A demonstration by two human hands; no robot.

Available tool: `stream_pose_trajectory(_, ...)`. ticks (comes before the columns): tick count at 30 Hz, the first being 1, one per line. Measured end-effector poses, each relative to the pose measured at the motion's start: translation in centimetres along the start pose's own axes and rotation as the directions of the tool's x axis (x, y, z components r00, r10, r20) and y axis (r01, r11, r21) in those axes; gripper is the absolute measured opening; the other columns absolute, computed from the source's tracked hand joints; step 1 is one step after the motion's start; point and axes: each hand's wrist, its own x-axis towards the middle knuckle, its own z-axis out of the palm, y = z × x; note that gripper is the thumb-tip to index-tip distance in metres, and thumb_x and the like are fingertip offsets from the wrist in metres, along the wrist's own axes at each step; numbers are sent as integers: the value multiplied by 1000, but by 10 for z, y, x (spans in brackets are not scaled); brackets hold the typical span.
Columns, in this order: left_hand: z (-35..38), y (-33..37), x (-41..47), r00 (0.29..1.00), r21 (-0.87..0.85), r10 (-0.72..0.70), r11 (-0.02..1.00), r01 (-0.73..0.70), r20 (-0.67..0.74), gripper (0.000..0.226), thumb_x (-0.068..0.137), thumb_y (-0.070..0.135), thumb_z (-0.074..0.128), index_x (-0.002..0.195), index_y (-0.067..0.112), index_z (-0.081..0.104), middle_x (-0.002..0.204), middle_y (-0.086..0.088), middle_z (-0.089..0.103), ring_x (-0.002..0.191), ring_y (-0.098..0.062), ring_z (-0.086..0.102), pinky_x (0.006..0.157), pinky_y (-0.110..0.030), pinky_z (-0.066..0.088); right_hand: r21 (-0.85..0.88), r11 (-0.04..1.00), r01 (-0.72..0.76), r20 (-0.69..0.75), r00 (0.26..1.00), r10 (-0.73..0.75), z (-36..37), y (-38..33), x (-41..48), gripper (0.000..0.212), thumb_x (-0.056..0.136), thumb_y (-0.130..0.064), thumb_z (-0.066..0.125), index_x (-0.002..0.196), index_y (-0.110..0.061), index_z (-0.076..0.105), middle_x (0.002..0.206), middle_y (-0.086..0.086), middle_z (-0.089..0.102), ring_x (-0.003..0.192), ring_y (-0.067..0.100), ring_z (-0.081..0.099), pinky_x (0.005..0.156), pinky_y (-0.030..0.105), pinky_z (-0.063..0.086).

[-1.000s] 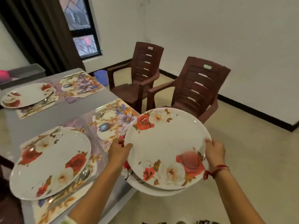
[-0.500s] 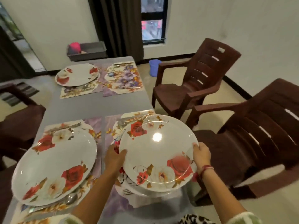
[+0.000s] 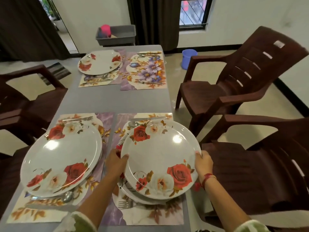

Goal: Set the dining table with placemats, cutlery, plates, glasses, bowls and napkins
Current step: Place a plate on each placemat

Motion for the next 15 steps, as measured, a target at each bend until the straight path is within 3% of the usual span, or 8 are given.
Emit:
stream_pose_trajectory(3,1,-1,5,1000,20,-12,1000,12,-19,25,85,20,65,107,17,55,98,-2,63,89,-20,58,71,-31,45,26,1000,-17,34,999,16,1,1,0,21,100,-24,41,105,-8,54,91,9,59,78,19,60,66,27,49)
stream_pose_trajectory(8,-3,-5,15,999,79,-44,996,45,-20,25,82,22,67,104,13,58,101,-7,63,96,-27,60,82,-40,50,21,998,-52,72,996,51,5,1,-4,21,100,-26,41,104,-10,54,91,9,62,80,23,63,65,29,52)
stream_pose_trajectory(11,-3,-8,16,997,208,-25,977,38,-67,37,78,36,66,107,14,59,132,-15,50,123,-38,45,102,-55,40,16,997,-76,89,993,75,5,0,-8,22,101,-25,40,103,-8,53,90,9,59,81,23,61,61,26,47)
stream_pose_trajectory(13,-4,2,7,991,261,6,965,28,-130,41,85,30,65,120,10,56,151,-17,25,139,-39,20,114,-54,22,21,997,-70,75,995,68,5,-1,-13,21,101,-24,38,102,-7,50,88,8,56,75,18,56,56,24,41)
stream_pose_trajectory(15,-6,19,-4,983,199,69,979,-35,-169,40,90,21,61,125,6,51,151,-16,22,139,-37,19,114,-49,21,37,998,-52,21,998,51,1,-7,-19,21,102,-23,37,102,-6,50,91,8,55,79,20,54,60,25,40)
